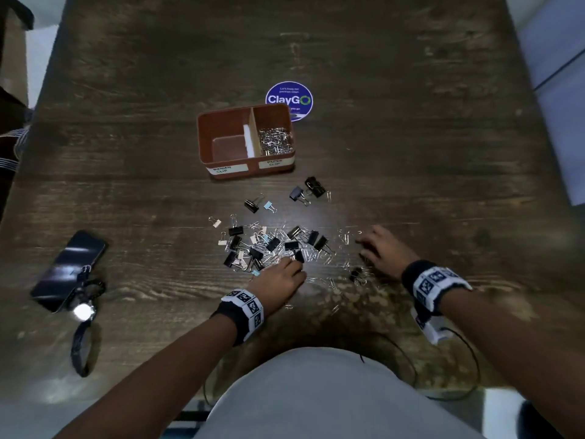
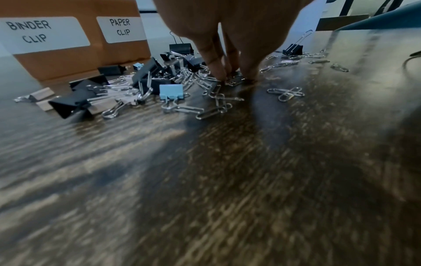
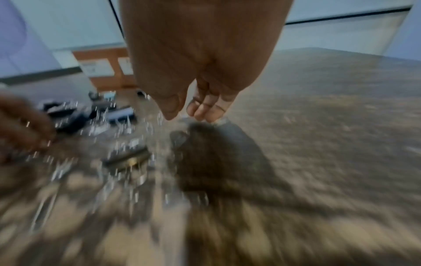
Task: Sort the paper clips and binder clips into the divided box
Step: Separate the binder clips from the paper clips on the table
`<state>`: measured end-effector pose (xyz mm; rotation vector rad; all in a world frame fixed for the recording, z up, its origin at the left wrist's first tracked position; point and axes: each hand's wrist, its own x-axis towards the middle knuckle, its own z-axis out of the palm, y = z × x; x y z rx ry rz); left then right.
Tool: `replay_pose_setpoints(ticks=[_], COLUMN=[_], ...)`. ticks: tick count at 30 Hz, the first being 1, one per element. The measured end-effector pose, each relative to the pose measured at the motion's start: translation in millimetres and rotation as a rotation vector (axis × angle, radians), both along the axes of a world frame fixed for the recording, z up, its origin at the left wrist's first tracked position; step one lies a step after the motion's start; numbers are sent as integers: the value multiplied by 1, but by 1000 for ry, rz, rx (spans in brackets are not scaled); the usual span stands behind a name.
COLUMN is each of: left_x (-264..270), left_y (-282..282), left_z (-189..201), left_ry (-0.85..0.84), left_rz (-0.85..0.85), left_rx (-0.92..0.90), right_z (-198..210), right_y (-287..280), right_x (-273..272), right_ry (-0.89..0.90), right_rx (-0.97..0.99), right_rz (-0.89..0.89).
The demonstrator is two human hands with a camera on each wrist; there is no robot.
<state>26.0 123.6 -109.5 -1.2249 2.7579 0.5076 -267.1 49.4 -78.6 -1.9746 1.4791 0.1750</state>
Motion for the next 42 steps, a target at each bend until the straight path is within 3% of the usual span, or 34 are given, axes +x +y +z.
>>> replay_pose_setpoints(ticks=[6, 10, 16, 22, 26, 30, 36, 39, 42], left_x=[-7, -15, -33, -38, -41, -37, -4, 18, 38], left_y=[-10, -10, -5, -6, -11, -24, -113, -175, -221], left_z=[6, 7, 14, 11, 8, 23, 91, 124, 141], left_ry=[-27, 7, -32, -139, -202, -224, 84, 107, 93], left_rz=[-3, -36, -84, -29, -89, -200, 256, 453, 540], left_rx=[-14, -35, -75, 27, 75, 83, 14, 20, -22], right_z=[-18, -22, -20, -20, -9, -2, 62, 89, 114], right_y=[45, 65, 80, 84, 76, 44, -64, -124, -166], right_x=[-15, -8, -7, -1, 17, 32, 102, 145, 175], right_ry=[75, 25, -3, 2, 86, 4, -301, -450, -469], right_rx=[-167, -254, -214, -214, -188, -97, -166, -330, -343], right_rz=[180, 242, 169, 119, 103, 118, -38, -138, -187])
